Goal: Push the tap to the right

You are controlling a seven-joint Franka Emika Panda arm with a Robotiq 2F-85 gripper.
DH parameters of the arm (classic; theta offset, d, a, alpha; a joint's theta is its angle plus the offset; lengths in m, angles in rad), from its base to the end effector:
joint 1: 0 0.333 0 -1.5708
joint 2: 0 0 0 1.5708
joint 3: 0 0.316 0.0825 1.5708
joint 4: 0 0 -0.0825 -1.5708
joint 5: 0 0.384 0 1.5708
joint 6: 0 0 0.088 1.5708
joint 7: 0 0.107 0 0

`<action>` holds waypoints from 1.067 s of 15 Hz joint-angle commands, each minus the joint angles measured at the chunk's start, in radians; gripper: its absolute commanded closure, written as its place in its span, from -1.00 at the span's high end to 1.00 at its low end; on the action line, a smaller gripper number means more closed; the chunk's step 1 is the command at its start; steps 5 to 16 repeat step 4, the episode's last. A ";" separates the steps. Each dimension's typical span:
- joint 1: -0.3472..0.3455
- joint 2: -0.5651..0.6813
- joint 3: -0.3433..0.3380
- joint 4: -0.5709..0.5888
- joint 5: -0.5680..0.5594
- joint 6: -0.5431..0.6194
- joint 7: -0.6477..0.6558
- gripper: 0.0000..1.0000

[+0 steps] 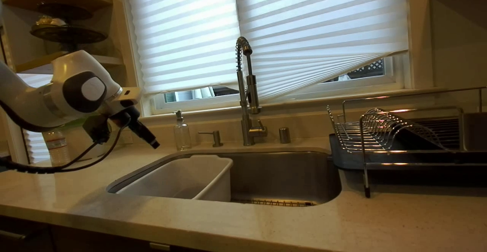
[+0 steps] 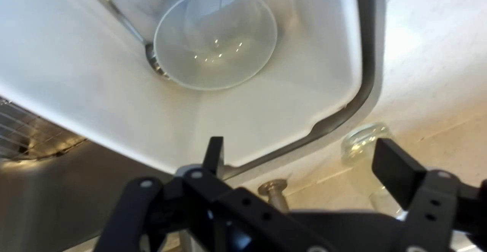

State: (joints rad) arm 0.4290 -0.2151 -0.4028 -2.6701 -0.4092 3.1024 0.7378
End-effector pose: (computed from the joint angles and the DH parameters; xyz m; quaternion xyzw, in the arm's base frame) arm 0.4491 0.0456 0.3731 -0.9371 0.1546 -0.3003 0.0881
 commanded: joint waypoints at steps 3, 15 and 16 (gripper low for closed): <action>-0.021 -0.050 0.110 -0.053 0.272 -0.029 -0.224 1.00; -0.016 -0.062 0.104 -0.057 0.275 -0.032 -0.229 1.00; -0.016 -0.062 0.104 -0.057 0.275 -0.032 -0.229 1.00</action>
